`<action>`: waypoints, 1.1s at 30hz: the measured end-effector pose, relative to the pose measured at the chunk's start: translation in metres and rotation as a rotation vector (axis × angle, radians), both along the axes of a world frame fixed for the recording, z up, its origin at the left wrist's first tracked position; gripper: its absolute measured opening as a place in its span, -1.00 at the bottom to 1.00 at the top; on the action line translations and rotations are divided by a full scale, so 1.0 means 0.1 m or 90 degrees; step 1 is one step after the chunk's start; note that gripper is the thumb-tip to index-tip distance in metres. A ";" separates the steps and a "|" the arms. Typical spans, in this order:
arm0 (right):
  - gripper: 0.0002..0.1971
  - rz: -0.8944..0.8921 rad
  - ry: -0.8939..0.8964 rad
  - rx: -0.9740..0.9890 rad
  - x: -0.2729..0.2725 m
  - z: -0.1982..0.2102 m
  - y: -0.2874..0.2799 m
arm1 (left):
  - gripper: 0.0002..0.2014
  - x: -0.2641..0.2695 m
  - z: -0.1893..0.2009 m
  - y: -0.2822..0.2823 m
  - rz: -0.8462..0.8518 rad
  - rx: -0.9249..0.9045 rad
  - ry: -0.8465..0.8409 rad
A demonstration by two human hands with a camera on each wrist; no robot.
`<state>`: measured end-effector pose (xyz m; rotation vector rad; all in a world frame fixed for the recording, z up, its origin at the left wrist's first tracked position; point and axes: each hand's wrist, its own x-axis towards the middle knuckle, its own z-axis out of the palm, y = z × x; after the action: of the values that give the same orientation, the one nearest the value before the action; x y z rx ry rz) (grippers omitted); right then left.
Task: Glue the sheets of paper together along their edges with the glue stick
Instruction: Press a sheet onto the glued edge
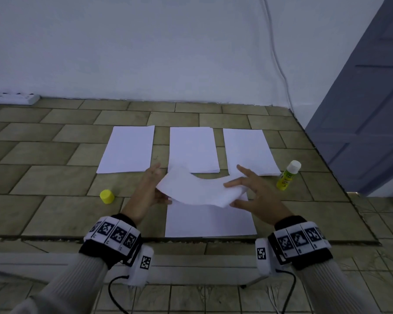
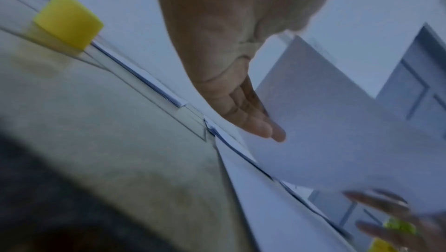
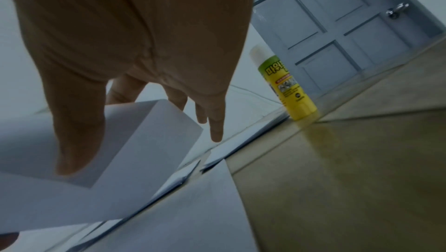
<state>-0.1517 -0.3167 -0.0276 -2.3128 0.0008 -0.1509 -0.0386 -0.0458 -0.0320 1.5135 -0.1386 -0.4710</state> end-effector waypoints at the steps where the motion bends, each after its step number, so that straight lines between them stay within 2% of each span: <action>1: -0.50 0.007 0.009 -0.004 -0.01 -0.02 0.00 | -0.40 0.00 0.00 0.00 -0.021 0.026 -0.005; 3: -0.49 0.010 0.044 -0.003 -0.04 -0.03 -0.01 | -0.55 -0.01 0.00 0.02 -0.079 0.078 -0.028; 6: -0.42 0.008 0.080 0.072 -0.08 0.00 -0.06 | -0.53 -0.06 -0.06 0.07 -0.148 0.104 -0.057; 9: -0.43 -0.015 0.104 0.232 -0.09 0.06 -0.13 | -0.53 -0.08 -0.15 0.11 -0.146 0.088 -0.044; 13: -0.58 -0.055 0.112 0.309 -0.09 0.11 -0.19 | -0.53 -0.14 -0.17 0.09 -0.141 0.074 -0.042; 15: -0.64 -0.076 0.110 0.276 -0.09 0.08 -0.20 | -0.55 -0.17 -0.17 0.07 -0.147 0.071 -0.043; 18: -0.74 -0.106 0.092 0.139 -0.09 0.03 -0.19 | -0.67 -0.21 -0.16 0.04 -0.142 0.087 -0.057; 22: -0.82 -0.121 0.110 -0.004 -0.11 0.00 -0.12 | -0.78 -0.24 -0.21 0.05 -0.118 0.203 -0.162; 25: -0.83 -0.128 0.130 -0.044 -0.14 -0.04 -0.06 | -0.74 -0.24 -0.23 0.07 -0.109 0.304 -0.263; 33: -0.77 -0.124 0.155 -0.146 -0.16 -0.12 0.06 | -0.75 -0.25 -0.26 0.08 -0.108 0.445 -0.317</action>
<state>-0.1678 -0.3109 -0.0394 -2.5444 0.3493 0.0364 -0.0632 -0.0381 -0.0576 2.3032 -0.5365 -0.2728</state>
